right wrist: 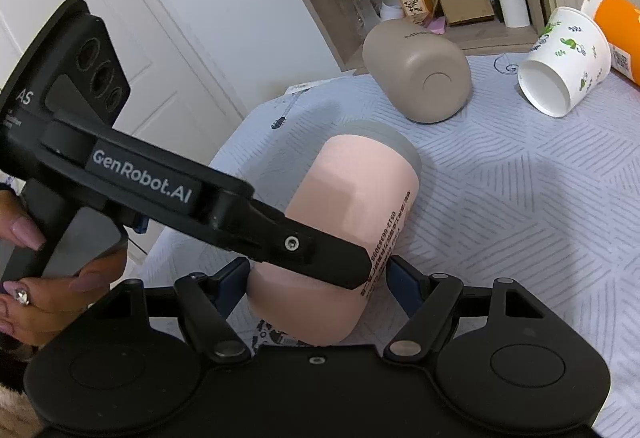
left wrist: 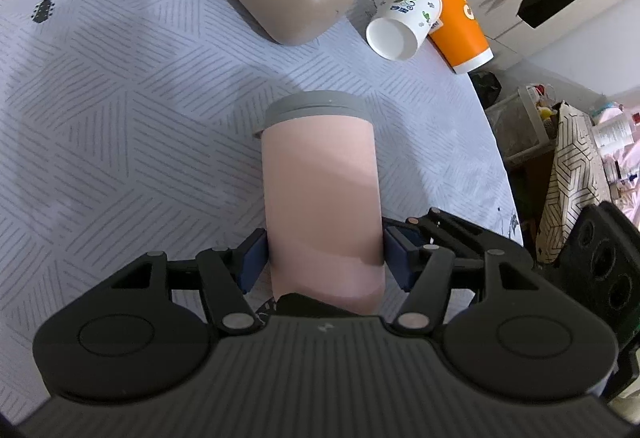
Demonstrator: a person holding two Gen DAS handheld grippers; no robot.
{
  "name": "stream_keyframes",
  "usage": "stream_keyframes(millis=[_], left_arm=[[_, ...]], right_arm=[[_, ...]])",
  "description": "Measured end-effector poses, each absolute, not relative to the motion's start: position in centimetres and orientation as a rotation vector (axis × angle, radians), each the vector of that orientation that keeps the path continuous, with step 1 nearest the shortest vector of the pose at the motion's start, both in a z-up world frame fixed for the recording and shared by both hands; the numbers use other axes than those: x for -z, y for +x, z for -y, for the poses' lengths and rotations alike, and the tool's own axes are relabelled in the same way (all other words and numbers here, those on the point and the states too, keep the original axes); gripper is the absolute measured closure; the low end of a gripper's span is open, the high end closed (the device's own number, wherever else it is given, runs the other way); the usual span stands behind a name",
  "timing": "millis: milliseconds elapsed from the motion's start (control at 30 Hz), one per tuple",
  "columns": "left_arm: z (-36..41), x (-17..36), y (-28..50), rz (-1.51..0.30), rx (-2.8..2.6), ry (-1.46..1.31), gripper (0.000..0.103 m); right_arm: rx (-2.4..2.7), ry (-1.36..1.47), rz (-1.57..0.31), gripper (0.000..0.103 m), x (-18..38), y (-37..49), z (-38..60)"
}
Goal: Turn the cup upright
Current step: 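Rotate the left tool to tip the pink cup upright, grey rim up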
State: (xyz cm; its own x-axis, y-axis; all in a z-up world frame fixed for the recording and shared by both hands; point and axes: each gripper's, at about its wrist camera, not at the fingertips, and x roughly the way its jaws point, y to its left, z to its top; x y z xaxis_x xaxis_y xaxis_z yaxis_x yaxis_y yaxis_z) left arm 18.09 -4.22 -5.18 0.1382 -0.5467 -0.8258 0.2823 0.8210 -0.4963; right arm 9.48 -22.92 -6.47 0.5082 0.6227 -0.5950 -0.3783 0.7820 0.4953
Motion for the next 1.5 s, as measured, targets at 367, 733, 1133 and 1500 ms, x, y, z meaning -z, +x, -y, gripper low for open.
stream_keyframes(millis=[367, 733, 1133, 1500], left_arm=[[2.5, 3.9, 18.6, -1.216, 0.66, -0.246, 0.026], [2.2, 5.0, 19.6, -1.207, 0.684, -0.304, 0.029], [2.9, 3.5, 16.5, -1.042, 0.724, -0.196, 0.044], [3.7, 1.5, 10.1, -0.799, 0.754, 0.02, 0.046]], right_arm=[[-0.657, 0.364, -0.88, 0.014, 6.5, 10.6, 23.5], [-0.602, 0.499, -0.963, 0.015, 7.1, 12.7, 24.4], [-0.608, 0.327, -0.845, 0.026, 5.8, 10.4, 23.8], [-0.64, 0.097, -0.64, 0.027, 4.4, 6.1, 23.4]])
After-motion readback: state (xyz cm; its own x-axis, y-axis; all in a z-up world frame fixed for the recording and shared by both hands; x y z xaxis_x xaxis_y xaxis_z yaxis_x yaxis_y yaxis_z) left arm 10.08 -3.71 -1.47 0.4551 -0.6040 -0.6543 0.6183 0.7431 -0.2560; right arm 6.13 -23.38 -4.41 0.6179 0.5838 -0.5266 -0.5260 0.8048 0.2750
